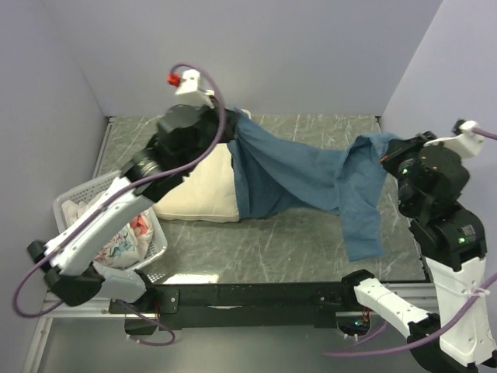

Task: Put the pillow into the pillowcase

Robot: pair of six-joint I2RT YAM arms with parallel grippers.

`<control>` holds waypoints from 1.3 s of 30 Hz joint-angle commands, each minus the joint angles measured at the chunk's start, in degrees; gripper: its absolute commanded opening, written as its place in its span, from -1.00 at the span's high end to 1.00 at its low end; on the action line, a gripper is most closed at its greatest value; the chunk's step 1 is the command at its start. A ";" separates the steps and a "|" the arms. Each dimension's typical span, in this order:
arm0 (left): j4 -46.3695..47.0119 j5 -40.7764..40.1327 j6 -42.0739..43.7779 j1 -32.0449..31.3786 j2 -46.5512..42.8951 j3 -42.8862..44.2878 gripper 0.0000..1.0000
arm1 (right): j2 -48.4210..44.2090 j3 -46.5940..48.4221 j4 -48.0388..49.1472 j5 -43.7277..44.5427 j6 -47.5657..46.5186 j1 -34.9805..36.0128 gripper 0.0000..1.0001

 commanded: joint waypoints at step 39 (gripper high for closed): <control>8.96 26.90 -7.19 22.23 29.20 5.58 -0.54 | 38.97 1.14 14.23 -20.36 2.34 -19.70 -0.68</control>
